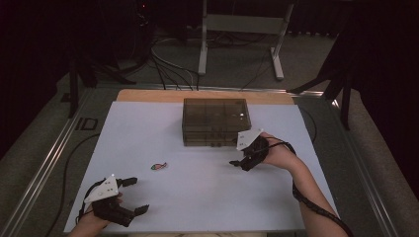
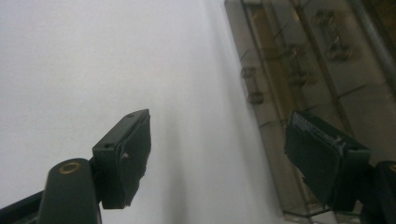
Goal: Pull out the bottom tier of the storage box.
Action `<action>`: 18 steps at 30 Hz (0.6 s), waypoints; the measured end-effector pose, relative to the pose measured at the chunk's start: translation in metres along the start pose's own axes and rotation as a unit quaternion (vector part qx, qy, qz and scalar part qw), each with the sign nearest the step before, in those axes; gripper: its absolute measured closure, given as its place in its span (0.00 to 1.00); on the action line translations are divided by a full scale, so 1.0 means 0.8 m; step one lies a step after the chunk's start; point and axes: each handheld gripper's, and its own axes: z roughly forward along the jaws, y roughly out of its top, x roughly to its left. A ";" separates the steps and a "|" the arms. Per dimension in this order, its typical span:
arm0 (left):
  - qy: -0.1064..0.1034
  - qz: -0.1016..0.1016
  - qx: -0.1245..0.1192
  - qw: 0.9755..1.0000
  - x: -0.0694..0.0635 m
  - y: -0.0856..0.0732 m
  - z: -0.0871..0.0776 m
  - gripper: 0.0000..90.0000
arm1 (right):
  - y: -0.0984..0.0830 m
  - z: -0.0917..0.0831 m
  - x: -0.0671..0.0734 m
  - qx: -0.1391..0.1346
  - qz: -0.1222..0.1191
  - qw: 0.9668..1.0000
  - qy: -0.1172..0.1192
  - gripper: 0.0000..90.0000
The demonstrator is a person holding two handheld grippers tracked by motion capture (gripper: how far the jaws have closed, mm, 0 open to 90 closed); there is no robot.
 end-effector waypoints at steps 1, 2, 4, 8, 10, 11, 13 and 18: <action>0.000 0.000 0.000 1.000 0.000 0.000 0.000 0.00 | -0.001 0.002 -0.002 0.001 0.008 1.000 -0.006 0.26; 0.001 0.001 0.000 1.000 0.000 0.000 0.000 0.00 | -0.002 0.003 -0.005 -0.001 0.012 1.000 -0.005 0.28; 0.000 0.001 0.001 1.000 0.000 0.000 0.000 0.00 | -0.006 0.004 -0.009 -0.009 0.015 0.999 -0.029 0.37; 0.001 0.001 0.002 1.000 0.000 0.000 0.000 0.00 | -0.012 0.007 -0.017 -0.005 -0.013 0.999 -0.034 0.56; 0.000 0.001 0.002 1.000 0.000 0.000 0.000 0.00 | -0.016 0.011 -0.020 -0.002 -0.027 0.999 -0.036 0.61; 0.000 0.001 0.002 1.000 0.000 0.000 0.000 0.00 | -0.018 0.013 -0.022 -0.002 -0.030 0.999 -0.033 0.63; 0.001 0.002 0.002 1.000 0.000 0.000 0.000 0.00 | -0.021 0.017 -0.027 -0.002 -0.040 0.998 -0.040 0.68; 0.001 0.001 0.003 1.000 -0.001 -0.001 0.000 0.00 | -0.025 0.025 -0.030 -0.006 -0.089 0.995 -0.055 0.76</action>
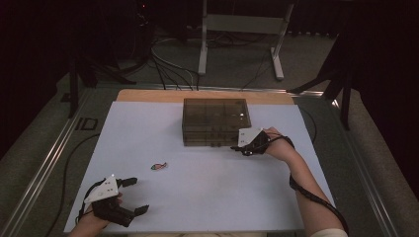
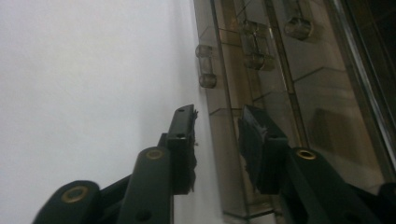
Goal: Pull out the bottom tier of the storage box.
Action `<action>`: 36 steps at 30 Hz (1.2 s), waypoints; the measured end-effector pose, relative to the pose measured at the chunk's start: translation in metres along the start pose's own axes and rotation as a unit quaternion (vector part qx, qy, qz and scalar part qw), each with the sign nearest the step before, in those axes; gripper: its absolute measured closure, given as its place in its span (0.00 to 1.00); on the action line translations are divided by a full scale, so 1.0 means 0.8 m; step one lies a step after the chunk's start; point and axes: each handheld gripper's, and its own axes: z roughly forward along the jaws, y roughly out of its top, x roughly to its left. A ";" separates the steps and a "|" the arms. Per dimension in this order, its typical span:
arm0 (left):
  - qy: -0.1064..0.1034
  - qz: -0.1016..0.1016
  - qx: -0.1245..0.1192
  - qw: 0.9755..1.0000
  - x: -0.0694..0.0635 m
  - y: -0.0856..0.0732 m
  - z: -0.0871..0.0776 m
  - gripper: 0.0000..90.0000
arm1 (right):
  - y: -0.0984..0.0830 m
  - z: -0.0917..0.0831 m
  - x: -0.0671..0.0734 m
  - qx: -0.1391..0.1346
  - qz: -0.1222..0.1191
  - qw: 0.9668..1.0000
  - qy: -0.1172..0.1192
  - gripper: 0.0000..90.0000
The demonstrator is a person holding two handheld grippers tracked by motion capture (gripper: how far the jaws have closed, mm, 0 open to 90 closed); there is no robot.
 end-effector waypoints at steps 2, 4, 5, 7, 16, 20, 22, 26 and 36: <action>0.000 0.001 0.000 1.000 0.000 0.000 0.000 0.00 | -0.001 0.004 -0.002 0.008 -0.017 1.000 0.005 0.79; 0.000 0.000 -0.001 1.000 0.000 0.000 0.000 0.00 | -0.003 0.008 -0.005 0.007 -0.017 1.000 0.011 0.81; 0.001 0.000 0.000 1.000 0.000 0.000 0.000 0.00 | -0.003 0.009 -0.008 0.007 -0.015 1.000 0.017 0.82; 0.001 0.001 -0.001 1.000 0.000 0.000 0.000 0.00 | -0.004 0.011 -0.012 0.006 -0.013 1.000 0.022 0.85; 0.000 -0.001 0.002 1.000 0.000 0.000 0.000 0.00 | -0.004 0.021 -0.018 0.028 -0.039 0.999 0.007 0.87; 0.000 -0.001 0.001 1.000 -0.001 0.000 0.000 0.00 | -0.004 0.025 -0.018 0.037 -0.042 0.998 0.010 0.87; 0.000 -0.001 0.001 1.000 -0.001 0.000 0.000 0.00 | -0.004 0.029 -0.020 0.043 -0.041 0.998 0.014 0.88; 0.000 0.000 0.002 1.000 0.000 -0.001 0.000 0.00 | -0.004 0.034 -0.024 0.050 -0.034 0.998 0.028 0.89; 0.000 -0.001 0.002 1.000 0.000 -0.001 0.000 0.00 | -0.004 0.043 -0.036 0.066 -0.016 0.995 0.074 0.92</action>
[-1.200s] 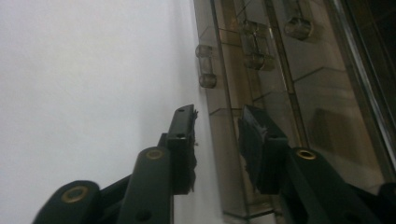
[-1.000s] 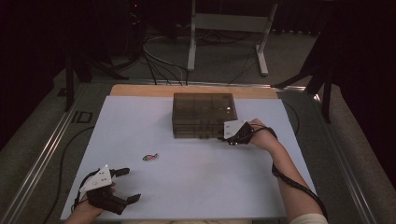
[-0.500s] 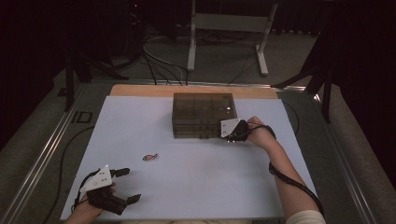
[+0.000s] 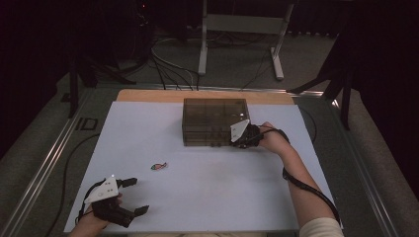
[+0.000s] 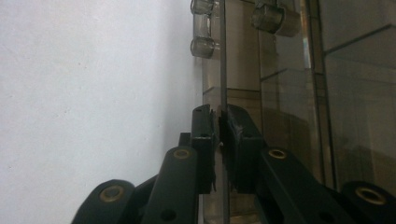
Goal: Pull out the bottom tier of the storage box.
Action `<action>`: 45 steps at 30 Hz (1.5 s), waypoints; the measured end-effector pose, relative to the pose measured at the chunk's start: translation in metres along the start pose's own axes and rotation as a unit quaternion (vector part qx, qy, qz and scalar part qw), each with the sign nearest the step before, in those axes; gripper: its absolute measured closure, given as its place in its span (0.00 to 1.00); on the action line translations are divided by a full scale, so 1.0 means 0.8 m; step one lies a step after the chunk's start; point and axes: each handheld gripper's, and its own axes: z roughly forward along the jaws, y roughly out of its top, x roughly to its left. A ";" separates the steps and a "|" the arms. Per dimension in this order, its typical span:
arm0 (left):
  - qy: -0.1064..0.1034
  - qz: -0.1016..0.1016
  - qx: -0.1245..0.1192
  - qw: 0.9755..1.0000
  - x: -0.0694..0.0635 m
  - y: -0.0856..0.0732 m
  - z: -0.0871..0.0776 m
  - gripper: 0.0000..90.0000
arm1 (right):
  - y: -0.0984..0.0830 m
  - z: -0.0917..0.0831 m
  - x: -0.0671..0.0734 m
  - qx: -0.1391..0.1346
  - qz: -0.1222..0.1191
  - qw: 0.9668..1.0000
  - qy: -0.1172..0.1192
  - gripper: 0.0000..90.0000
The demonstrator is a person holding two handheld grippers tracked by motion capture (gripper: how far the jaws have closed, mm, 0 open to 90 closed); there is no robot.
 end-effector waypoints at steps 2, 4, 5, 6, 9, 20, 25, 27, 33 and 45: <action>0.000 0.000 0.000 1.000 0.000 0.000 0.000 0.00 | 0.001 0.000 -0.003 0.002 0.004 1.000 0.010 0.93; 0.000 0.000 0.001 1.000 0.000 0.000 0.000 0.00 | 0.002 -0.001 -0.006 0.006 0.005 1.000 0.022 0.94; 0.000 0.000 0.001 1.000 0.000 0.000 0.000 0.00 | 0.003 -0.001 -0.007 0.008 0.010 1.000 0.028 0.94; 0.000 0.000 0.000 1.000 0.000 0.000 0.000 0.00 | 0.004 -0.001 -0.009 0.009 0.013 0.999 0.036 0.95; 0.001 0.000 0.000 1.000 0.000 0.000 -0.001 0.00 | 0.004 -0.001 -0.013 0.012 0.017 0.999 0.049 0.96; 0.001 0.000 -0.001 1.000 0.000 -0.001 -0.002 0.00 | 0.006 -0.003 -0.010 0.015 0.031 0.996 0.080 0.97; 0.002 0.001 -0.002 1.000 0.000 0.000 -0.002 0.00 | 0.009 -0.007 -0.002 0.021 0.036 0.995 0.091 0.98; 0.002 0.000 -0.003 1.000 0.000 0.000 -0.003 0.00 | 0.010 -0.008 0.001 0.017 0.036 0.995 0.096 0.98; 0.001 0.000 -0.003 1.000 0.000 0.000 -0.003 0.00 | 0.009 -0.012 0.009 0.014 0.034 0.994 0.099 0.98; 0.001 0.001 -0.003 1.000 0.000 0.000 -0.003 0.00 | 0.011 -0.019 0.026 0.008 0.036 0.994 0.102 0.98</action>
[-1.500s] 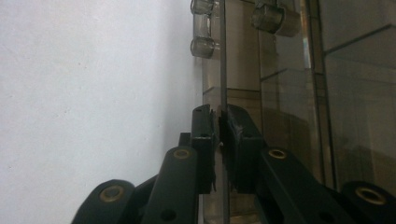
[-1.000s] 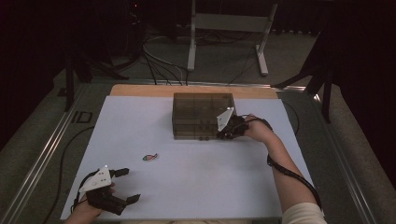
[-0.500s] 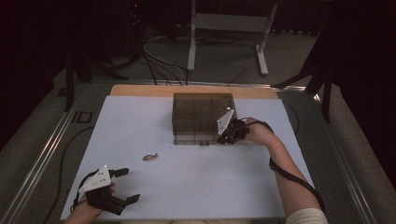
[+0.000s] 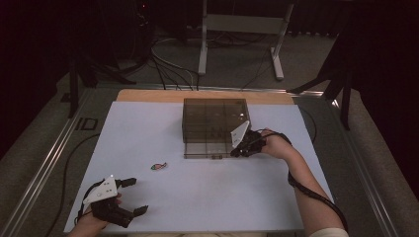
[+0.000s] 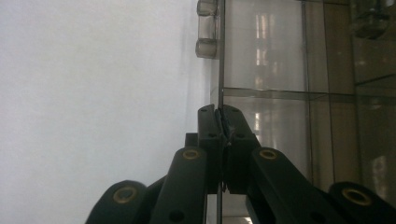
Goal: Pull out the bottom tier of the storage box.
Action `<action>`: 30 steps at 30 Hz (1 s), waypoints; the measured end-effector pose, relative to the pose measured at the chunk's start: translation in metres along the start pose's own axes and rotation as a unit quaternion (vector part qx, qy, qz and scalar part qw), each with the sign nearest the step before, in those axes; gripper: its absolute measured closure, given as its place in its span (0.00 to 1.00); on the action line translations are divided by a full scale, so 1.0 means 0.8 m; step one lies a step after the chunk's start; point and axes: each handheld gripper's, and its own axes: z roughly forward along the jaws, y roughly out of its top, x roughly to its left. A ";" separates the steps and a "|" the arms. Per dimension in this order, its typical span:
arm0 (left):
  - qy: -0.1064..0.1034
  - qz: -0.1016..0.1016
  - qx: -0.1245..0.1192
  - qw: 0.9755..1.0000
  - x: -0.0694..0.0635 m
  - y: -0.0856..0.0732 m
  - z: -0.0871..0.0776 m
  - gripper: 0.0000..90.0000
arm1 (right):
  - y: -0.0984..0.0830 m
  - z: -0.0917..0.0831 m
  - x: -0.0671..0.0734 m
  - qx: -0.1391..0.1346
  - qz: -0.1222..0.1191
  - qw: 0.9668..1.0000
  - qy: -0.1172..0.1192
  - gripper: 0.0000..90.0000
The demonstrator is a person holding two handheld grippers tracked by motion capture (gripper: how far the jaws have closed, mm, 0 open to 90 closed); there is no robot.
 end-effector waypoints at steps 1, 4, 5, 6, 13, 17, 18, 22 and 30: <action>0.000 0.000 0.000 1.000 0.000 0.000 0.000 0.00 | -0.001 0.000 0.001 -0.004 -0.003 1.000 -0.003 0.98; 0.000 0.000 0.000 1.000 0.000 0.000 0.000 0.00 | -0.002 0.001 0.004 -0.007 0.001 1.000 -0.003 0.98; -0.001 0.000 0.000 1.000 0.000 0.000 0.000 0.00 | -0.003 0.001 0.006 -0.008 -0.003 1.000 -0.006 0.98; -0.001 -0.001 0.000 1.000 0.000 0.000 0.000 0.00 | -0.003 0.002 0.006 -0.008 0.000 1.000 -0.004 0.98; 0.000 0.001 0.002 1.000 0.000 0.000 0.001 0.00 | -0.007 0.005 0.007 -0.016 0.003 1.000 -0.006 0.98; -0.001 0.000 0.002 1.000 0.000 0.000 0.001 0.00 | -0.008 0.005 0.007 -0.017 0.005 1.000 -0.007 0.98; -0.001 0.001 0.002 1.000 0.000 0.000 0.001 0.00 | -0.008 0.005 0.007 -0.018 0.005 1.000 -0.008 0.98; 0.000 0.001 0.002 1.000 0.000 0.000 0.001 0.00 | -0.007 0.006 0.009 -0.020 0.002 1.000 -0.007 0.98; -0.001 0.001 0.002 1.000 0.000 0.000 0.000 0.00 | -0.006 0.005 0.010 -0.017 0.000 1.000 -0.001 0.98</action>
